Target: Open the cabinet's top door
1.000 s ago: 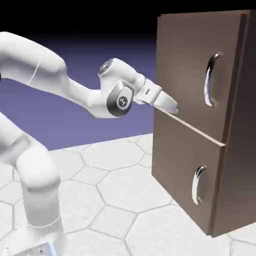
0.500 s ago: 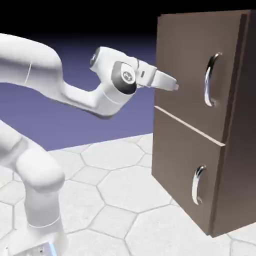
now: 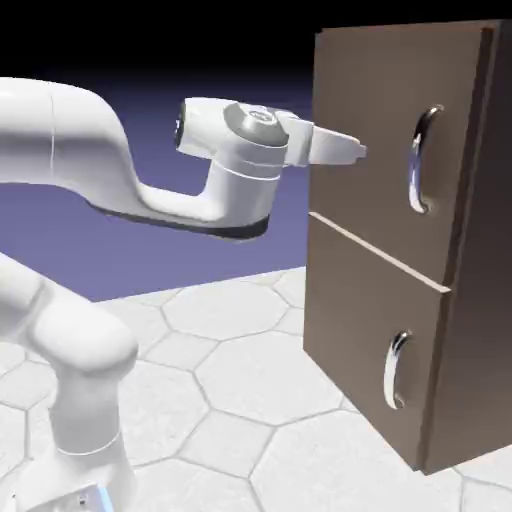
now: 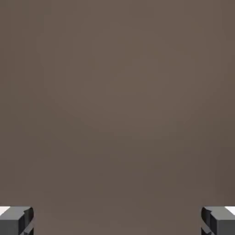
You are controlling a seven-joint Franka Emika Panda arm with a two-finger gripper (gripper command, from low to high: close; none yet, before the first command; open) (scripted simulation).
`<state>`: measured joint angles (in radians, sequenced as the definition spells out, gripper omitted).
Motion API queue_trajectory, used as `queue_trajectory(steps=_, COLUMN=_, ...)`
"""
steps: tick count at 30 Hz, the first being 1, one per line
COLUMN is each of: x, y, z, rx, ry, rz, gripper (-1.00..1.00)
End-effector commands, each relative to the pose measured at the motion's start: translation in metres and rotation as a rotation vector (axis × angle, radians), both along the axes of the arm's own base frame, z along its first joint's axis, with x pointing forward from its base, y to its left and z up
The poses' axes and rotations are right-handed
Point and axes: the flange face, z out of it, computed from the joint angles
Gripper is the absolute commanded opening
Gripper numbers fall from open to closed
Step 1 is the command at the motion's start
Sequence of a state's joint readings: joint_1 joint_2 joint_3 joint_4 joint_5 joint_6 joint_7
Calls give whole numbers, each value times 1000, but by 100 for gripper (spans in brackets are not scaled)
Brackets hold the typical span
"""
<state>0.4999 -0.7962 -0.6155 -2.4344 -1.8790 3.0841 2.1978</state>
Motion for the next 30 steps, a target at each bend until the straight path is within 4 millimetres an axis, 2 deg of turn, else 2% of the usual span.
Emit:
queue_trajectory(steps=1, x=0, y=-4, z=0, rx=2, ry=-11, rz=0, gripper=0)
queue_trajectory(steps=10, x=2, y=-47, z=-7, rx=26, ry=-93, rz=-2, gripper=0)
queue_trajectory(steps=20, x=12, y=-106, z=-27, rx=52, ry=-156, rz=-11, gripper=0)
queue_trajectory(steps=22, x=12, y=-108, z=-28, rx=53, ry=-157, rz=-11, gripper=0)
queue_trajectory(steps=27, x=62, y=-106, z=-28, rx=52, ry=-158, rz=-11, gripper=0)
queue_trajectory(steps=28, x=62, y=-106, z=-28, rx=52, ry=-158, rz=-11, gripper=-100)
queue_trajectory(steps=30, x=56, y=-104, z=-28, rx=51, ry=-158, rz=-26, gripper=-100)
